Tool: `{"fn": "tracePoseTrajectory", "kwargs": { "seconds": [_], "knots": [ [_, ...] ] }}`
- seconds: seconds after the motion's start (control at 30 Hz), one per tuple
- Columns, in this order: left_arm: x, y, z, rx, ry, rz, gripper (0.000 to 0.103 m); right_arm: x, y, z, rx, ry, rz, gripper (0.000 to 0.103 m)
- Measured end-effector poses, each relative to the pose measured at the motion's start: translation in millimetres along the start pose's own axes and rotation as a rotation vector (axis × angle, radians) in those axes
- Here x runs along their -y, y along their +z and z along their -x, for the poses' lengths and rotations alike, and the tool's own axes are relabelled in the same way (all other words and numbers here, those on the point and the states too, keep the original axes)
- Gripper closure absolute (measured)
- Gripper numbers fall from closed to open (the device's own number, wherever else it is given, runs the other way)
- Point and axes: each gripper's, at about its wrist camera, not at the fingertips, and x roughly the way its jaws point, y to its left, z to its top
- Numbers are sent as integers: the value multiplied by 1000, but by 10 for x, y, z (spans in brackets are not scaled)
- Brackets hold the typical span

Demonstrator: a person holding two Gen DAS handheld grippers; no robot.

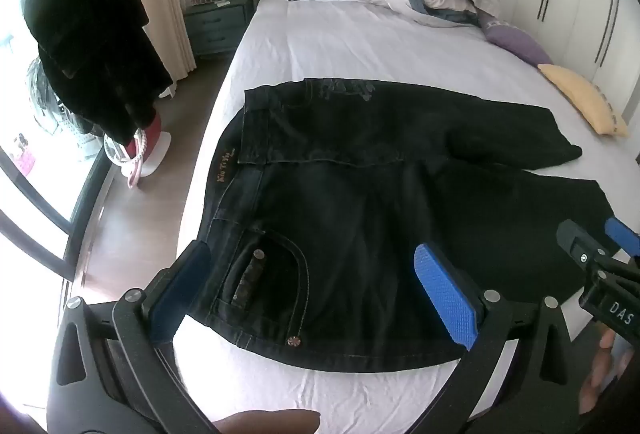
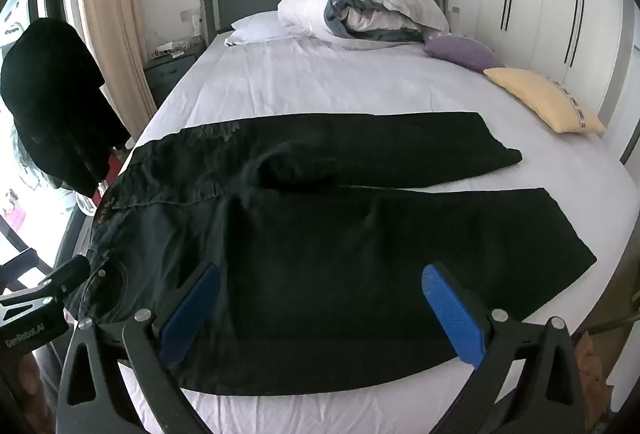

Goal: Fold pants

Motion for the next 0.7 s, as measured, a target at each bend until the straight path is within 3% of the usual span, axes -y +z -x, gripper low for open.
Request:
{"fn": "tracePoseTrajectory", "kwargs": {
  "seconds": [0.7],
  "knots": [
    [1, -1, 5, -1, -2, 0, 0, -3, -32, -28, -20, -6, 6, 0]
  ]
}}
